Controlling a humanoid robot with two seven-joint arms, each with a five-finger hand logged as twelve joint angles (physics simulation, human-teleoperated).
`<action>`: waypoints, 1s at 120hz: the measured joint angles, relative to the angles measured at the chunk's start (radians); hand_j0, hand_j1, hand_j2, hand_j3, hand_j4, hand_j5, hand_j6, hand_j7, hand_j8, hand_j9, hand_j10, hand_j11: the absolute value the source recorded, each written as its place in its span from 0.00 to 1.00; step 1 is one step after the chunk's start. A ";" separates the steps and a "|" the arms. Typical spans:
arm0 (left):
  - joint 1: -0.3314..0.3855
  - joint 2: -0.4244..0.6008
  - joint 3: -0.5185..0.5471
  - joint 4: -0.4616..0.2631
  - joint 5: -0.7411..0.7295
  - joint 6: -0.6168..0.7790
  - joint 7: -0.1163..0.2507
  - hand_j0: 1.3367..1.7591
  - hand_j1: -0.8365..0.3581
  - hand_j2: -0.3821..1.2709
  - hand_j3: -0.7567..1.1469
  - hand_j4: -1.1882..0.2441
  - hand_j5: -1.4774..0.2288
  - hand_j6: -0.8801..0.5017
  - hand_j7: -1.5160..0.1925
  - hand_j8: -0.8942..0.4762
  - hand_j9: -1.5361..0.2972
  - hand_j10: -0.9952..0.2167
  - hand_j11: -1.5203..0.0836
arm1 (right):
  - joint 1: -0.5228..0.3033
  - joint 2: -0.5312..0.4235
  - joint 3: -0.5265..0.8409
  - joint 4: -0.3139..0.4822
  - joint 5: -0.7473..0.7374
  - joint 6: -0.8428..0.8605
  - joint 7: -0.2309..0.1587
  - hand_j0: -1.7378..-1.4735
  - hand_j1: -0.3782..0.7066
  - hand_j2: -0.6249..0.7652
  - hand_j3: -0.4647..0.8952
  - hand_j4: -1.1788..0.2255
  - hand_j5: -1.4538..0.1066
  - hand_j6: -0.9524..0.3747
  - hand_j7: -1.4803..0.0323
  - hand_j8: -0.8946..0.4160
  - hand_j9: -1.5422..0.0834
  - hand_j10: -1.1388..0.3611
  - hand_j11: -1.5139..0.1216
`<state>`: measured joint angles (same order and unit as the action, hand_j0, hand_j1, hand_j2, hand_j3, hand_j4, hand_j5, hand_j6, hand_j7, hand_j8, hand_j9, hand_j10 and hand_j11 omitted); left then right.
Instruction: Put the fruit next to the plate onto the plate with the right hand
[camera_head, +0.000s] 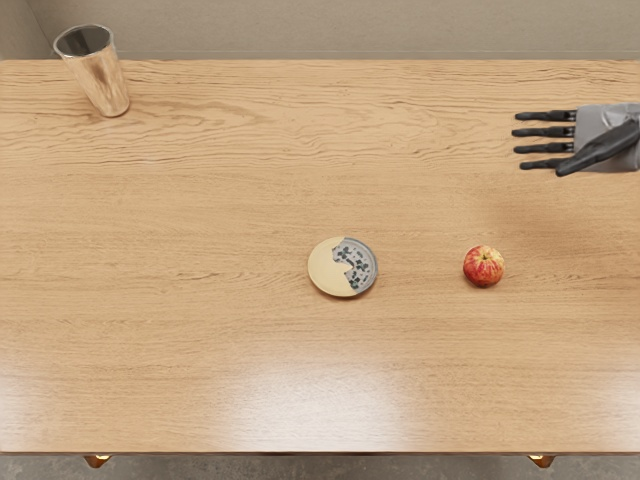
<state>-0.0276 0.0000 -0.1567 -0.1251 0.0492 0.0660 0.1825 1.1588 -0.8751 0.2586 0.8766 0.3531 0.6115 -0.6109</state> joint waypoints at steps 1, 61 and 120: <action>0.000 0.000 0.000 0.000 0.000 0.000 0.000 0.76 0.99 0.23 0.40 0.83 0.87 0.64 0.89 0.65 0.84 0.82 0.95 | 0.000 -0.003 0.001 0.002 0.000 0.000 0.000 0.30 0.03 0.45 0.34 0.84 0.93 0.72 0.98 0.68 0.96 0.76 0.93; 0.000 0.000 0.000 0.001 0.000 0.000 0.000 0.76 0.99 0.23 0.40 0.83 0.87 0.64 0.89 0.65 0.84 0.82 0.95 | 0.435 0.276 -0.505 0.169 -0.335 -0.019 0.000 0.30 0.03 0.45 0.34 0.84 0.93 0.72 0.98 0.68 0.95 0.76 0.93; 0.000 0.000 0.000 0.000 0.000 0.000 0.000 0.76 0.99 0.23 0.40 0.83 0.87 0.64 0.89 0.65 0.84 0.82 0.95 | 0.475 0.318 -0.613 0.645 -0.958 -0.640 0.000 0.30 0.03 0.45 0.34 0.84 0.93 0.71 0.98 0.68 0.95 0.76 0.92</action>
<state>-0.0276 0.0000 -0.1565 -0.1247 0.0491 0.0660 0.1825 1.6334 -0.5573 -0.3542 1.5211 -0.6053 -0.0288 -0.6109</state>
